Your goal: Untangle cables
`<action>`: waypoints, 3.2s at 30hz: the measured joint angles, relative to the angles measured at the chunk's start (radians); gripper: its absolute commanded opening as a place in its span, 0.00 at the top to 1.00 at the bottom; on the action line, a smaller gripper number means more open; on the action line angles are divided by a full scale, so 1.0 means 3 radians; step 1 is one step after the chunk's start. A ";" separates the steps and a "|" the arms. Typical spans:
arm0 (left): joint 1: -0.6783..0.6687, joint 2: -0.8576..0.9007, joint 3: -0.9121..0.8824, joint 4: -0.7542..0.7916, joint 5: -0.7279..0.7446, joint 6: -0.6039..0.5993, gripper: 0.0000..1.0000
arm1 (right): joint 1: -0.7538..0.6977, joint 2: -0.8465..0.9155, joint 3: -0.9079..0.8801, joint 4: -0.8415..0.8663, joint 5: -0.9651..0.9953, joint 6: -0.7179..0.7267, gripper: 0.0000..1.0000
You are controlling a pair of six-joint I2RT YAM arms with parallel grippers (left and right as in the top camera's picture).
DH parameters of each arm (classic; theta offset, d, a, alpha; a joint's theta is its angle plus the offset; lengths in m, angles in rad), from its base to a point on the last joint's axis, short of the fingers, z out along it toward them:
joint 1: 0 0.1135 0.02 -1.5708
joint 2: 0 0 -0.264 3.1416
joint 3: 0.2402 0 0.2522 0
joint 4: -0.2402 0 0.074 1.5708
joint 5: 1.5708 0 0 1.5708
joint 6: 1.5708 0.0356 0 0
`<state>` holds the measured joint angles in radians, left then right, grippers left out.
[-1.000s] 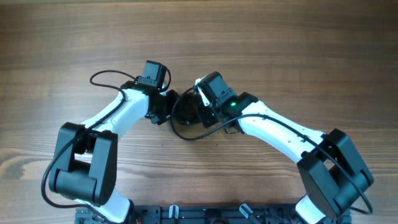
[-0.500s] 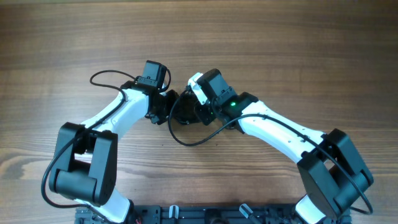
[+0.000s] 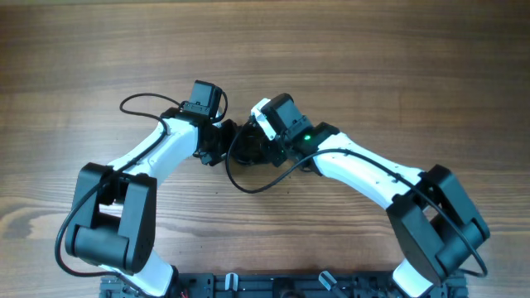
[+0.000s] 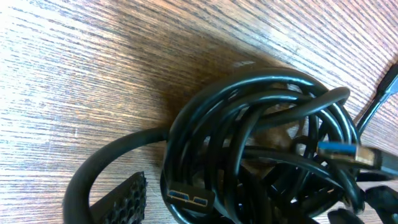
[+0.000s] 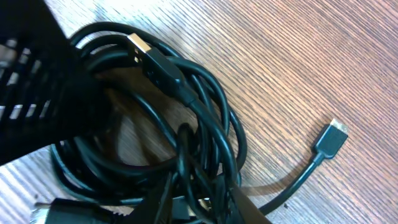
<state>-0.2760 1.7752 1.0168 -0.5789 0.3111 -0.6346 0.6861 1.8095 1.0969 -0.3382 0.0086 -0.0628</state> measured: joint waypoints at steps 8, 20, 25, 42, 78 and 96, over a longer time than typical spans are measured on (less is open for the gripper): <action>0.0000 -0.0001 0.0000 0.0000 0.0000 0.0000 0.46 | -0.0004 0.0019 0.0018 -0.0003 0.0086 -0.0047 0.84; 0.0000 0.0000 0.0000 0.0001 0.0001 0.0000 0.46 | -0.0005 0.0041 0.0018 -0.0005 0.0089 -0.0047 0.82; 0.0000 0.0000 0.0000 0.0001 0.0000 0.0000 0.45 | -0.0005 0.0060 0.0025 0.0011 0.0125 -0.0064 0.96; -0.0024 -0.0001 0.0000 0.0004 0.0058 0.0010 0.68 | -0.0669 -0.0337 0.0079 -0.0014 -0.2656 0.1447 0.96; -0.0020 0.0069 -0.0014 -0.0114 -0.0479 -0.0031 0.39 | -0.1242 -0.0351 -0.0061 0.5002 -0.5226 0.5692 0.94; 0.0061 -0.0537 0.0000 -0.0276 0.0122 0.0467 0.26 | -0.1219 -0.0507 -0.0249 -0.0148 -0.3025 0.1606 0.79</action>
<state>-0.2577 1.6142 1.0168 -0.6617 0.3477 -0.4946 0.3202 1.6573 1.0222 -0.3824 -0.8989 0.4191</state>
